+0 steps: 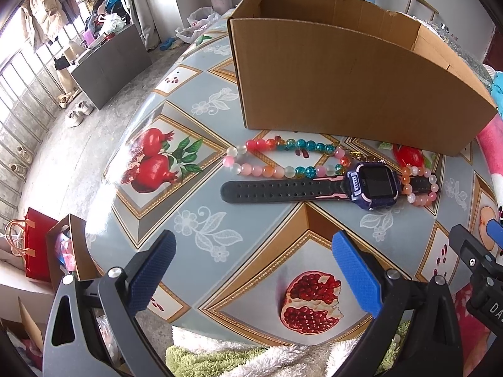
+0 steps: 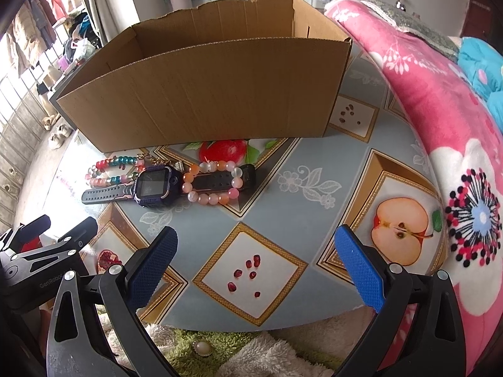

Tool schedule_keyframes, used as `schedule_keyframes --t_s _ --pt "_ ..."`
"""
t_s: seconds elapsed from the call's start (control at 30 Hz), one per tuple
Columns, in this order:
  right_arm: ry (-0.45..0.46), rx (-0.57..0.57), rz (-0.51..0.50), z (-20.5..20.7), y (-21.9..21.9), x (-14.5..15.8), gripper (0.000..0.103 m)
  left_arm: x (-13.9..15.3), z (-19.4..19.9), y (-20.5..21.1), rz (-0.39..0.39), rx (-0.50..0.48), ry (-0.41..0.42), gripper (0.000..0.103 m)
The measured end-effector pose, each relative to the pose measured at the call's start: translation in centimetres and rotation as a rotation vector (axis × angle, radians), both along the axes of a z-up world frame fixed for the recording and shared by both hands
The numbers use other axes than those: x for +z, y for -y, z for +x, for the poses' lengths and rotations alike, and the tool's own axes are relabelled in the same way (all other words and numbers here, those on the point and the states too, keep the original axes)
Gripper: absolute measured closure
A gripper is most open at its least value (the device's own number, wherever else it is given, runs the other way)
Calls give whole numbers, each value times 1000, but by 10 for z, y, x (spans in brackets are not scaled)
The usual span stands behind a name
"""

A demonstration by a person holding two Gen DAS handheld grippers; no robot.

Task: Organize jewelry
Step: 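Move the right tool toward the purple smartwatch and close on its strap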

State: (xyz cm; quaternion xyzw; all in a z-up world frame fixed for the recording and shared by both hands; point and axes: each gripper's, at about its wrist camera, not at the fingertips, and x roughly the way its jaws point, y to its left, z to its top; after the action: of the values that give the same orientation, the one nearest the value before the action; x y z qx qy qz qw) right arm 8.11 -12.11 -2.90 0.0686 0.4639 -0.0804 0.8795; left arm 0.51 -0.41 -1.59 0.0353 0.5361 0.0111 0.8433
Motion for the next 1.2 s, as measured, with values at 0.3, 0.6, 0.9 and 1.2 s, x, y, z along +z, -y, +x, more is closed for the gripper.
schedule_keyframes --t_s 0.3,0.6,0.9,1.2 --pt "-59 19 10 17 10 -22 7 -28 13 -13 -7 -14 -44 5" --pt "-46 60 38 21 23 -38 7 -33 16 -22 -54 -115 -24 5" --pt "-2 149 155 13 41 -28 7 -36 11 -28 -64 -197 40 5" --pt "96 359 163 21 6 -6 21 -24 16 -44 -167 -214 94 8"
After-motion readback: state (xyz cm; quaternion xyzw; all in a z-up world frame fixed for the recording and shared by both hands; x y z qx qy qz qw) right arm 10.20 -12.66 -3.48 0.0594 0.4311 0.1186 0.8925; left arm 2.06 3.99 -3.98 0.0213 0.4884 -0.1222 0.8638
